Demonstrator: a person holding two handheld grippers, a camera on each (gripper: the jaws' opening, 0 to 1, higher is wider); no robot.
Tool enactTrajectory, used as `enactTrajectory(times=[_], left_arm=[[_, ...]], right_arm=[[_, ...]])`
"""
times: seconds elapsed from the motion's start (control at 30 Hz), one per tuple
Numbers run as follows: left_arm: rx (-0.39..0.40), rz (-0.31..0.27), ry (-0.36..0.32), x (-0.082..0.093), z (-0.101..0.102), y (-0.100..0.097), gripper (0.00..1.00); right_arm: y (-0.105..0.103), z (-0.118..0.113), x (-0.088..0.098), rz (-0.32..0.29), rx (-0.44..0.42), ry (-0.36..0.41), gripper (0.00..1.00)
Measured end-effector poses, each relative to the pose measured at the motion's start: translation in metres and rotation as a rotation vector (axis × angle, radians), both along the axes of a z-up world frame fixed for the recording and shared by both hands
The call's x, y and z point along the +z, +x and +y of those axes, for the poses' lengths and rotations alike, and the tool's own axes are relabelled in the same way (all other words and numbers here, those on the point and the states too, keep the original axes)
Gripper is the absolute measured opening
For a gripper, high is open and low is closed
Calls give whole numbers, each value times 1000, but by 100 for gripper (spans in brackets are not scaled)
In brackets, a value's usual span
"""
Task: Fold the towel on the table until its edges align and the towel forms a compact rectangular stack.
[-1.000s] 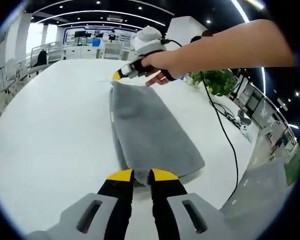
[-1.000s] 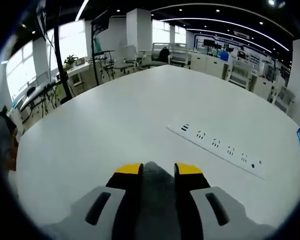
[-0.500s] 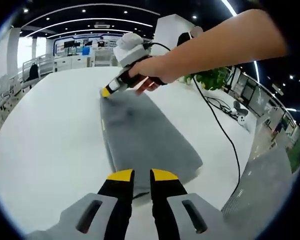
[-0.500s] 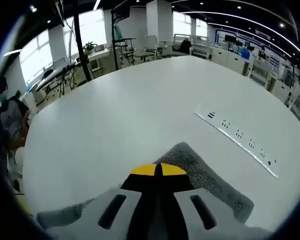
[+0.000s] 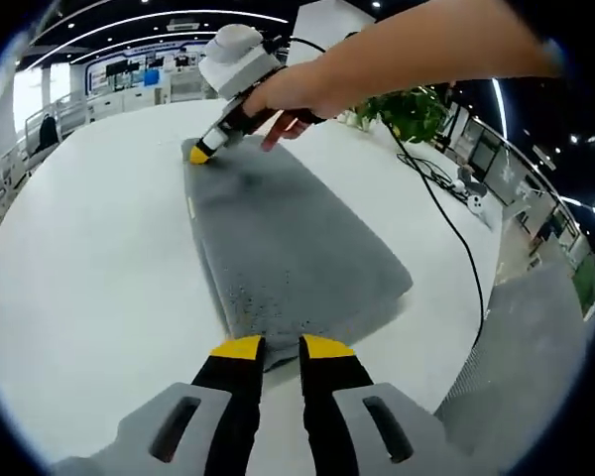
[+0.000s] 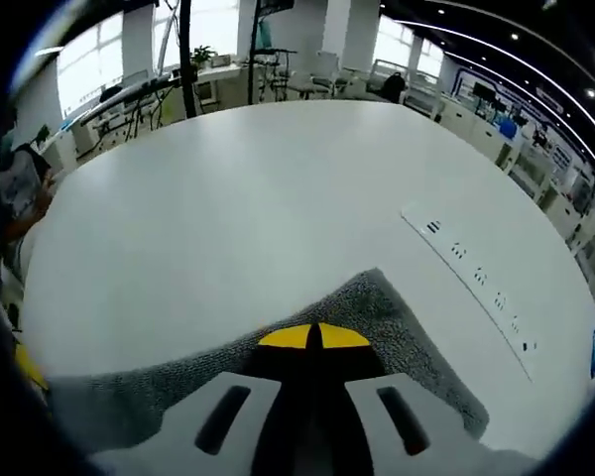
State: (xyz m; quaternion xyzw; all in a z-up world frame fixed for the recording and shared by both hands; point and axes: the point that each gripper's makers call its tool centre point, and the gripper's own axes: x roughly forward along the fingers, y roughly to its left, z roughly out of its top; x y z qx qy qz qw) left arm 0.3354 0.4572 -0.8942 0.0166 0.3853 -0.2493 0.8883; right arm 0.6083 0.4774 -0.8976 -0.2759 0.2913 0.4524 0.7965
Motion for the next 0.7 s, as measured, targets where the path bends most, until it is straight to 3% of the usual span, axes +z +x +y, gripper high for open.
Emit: enactTrajectory(times=[0.2, 0.27, 0.53, 0.7], left_arm=[[14, -71, -32, 23, -4, 15, 14], [10, -82, -35, 27, -5, 19, 14], [-18, -105, -3, 28, -4, 32, 14], [-13, -108, 9, 28, 0, 42, 14]], right_arm=[[-1, -13, 11, -22, -8, 79, 1], [1, -14, 18, -23, -28, 110, 7], [-7, -19, 40, -19, -22, 192, 21], [-6, -31, 53, -26, -44, 216, 23]])
